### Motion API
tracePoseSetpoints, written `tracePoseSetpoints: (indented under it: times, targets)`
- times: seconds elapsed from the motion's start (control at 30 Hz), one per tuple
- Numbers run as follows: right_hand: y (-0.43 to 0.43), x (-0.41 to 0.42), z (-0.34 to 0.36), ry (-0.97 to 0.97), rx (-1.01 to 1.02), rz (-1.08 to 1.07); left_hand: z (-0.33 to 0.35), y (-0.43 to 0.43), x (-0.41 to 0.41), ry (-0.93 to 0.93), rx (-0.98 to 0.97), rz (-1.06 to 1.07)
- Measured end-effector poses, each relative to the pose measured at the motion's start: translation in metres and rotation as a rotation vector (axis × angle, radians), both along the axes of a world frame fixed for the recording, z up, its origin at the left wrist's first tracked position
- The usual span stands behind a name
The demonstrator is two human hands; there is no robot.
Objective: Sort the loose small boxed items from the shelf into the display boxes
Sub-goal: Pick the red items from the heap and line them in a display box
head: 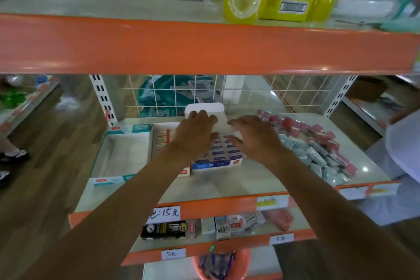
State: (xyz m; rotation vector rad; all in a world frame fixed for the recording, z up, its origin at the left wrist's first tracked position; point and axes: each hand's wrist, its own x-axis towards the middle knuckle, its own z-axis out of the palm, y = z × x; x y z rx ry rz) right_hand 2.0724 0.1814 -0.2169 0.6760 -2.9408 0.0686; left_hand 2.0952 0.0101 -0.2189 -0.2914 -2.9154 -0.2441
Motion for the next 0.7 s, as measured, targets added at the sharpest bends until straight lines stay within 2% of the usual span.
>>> tracePoseSetpoints:
  times: [0.13, 0.3, 0.53, 0.7]
  targets:
    - [0.052, -0.007, 0.001, 0.056, 0.031, -0.082, 0.004, 0.048, -0.017, -0.008, -0.053, -0.064]
    - [0.108, -0.014, 0.001, 0.019, 0.082, -0.221, 0.004, 0.099, -0.034, -0.011, -0.165, -0.14]
    - [0.165, -0.026, -0.006, -0.027, 0.063, -0.301, -0.004, 0.147, -0.06, -0.032, -0.18, -0.151]
    - [0.18, -0.04, -0.013, -0.042, 0.019, -0.277, -0.013, 0.163, -0.083, -0.032, -0.139, -0.124]
